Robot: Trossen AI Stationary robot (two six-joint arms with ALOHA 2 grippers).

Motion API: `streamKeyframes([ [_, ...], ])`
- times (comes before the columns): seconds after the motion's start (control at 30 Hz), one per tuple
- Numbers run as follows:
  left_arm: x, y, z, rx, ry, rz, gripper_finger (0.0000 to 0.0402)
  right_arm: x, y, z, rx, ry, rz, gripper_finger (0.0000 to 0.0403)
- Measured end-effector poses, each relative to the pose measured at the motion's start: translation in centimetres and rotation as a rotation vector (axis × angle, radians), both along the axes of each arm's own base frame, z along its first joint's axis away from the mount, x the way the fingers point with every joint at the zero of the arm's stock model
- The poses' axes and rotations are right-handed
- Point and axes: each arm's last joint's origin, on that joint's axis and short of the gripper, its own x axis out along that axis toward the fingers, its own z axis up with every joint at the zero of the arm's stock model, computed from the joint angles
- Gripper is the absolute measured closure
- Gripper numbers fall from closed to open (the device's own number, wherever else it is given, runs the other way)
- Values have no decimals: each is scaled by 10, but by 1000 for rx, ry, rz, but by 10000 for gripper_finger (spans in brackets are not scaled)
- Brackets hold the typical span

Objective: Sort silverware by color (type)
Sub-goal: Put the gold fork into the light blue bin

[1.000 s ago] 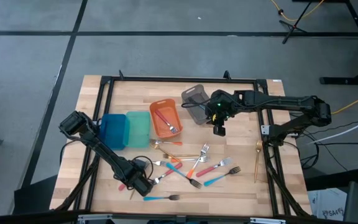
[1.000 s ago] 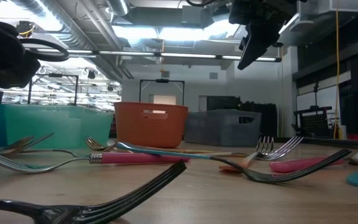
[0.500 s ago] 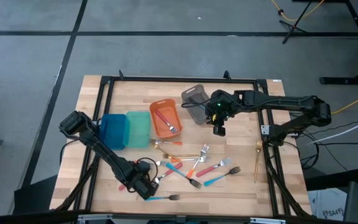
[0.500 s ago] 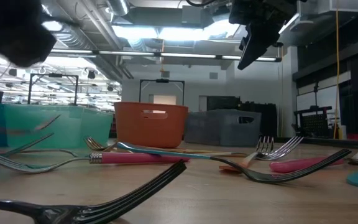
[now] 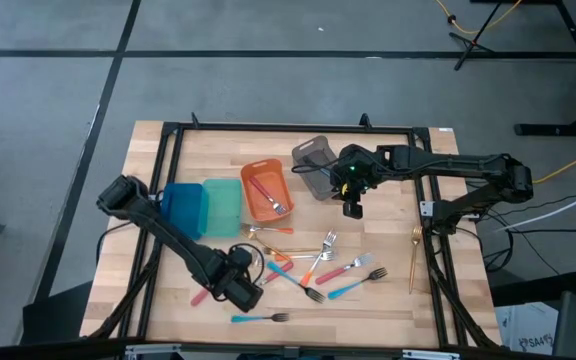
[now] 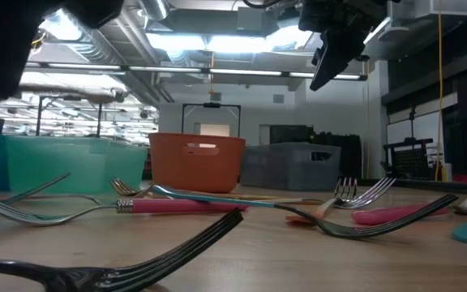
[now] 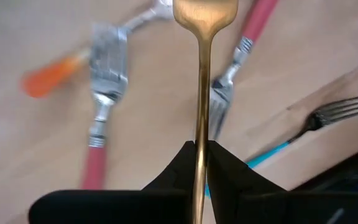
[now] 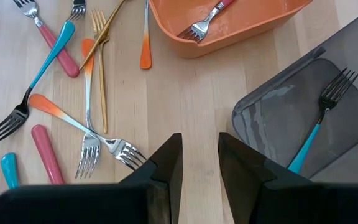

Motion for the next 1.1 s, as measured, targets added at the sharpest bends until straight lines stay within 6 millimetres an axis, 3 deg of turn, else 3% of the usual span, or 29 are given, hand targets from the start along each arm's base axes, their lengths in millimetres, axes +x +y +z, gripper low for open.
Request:
streamKeyframes([
  [0.23, -11, 25, 34, 73, 27, -13, 384, 0, 0, 0, 0, -2, 0, 308],
  [0.63, -51, 89, 88, 274, 59, 23, 384, 0, 0, 0, -1, -4, 0, 308],
  [0.83, -52, 119, 96, 352, 92, -31, 384, 0, 0, 0, -1, -5, 0, 308],
  [1.1, -43, 160, 91, 313, 163, -70, 384, 0, 0, 0, -1, -5, 0, 308],
])
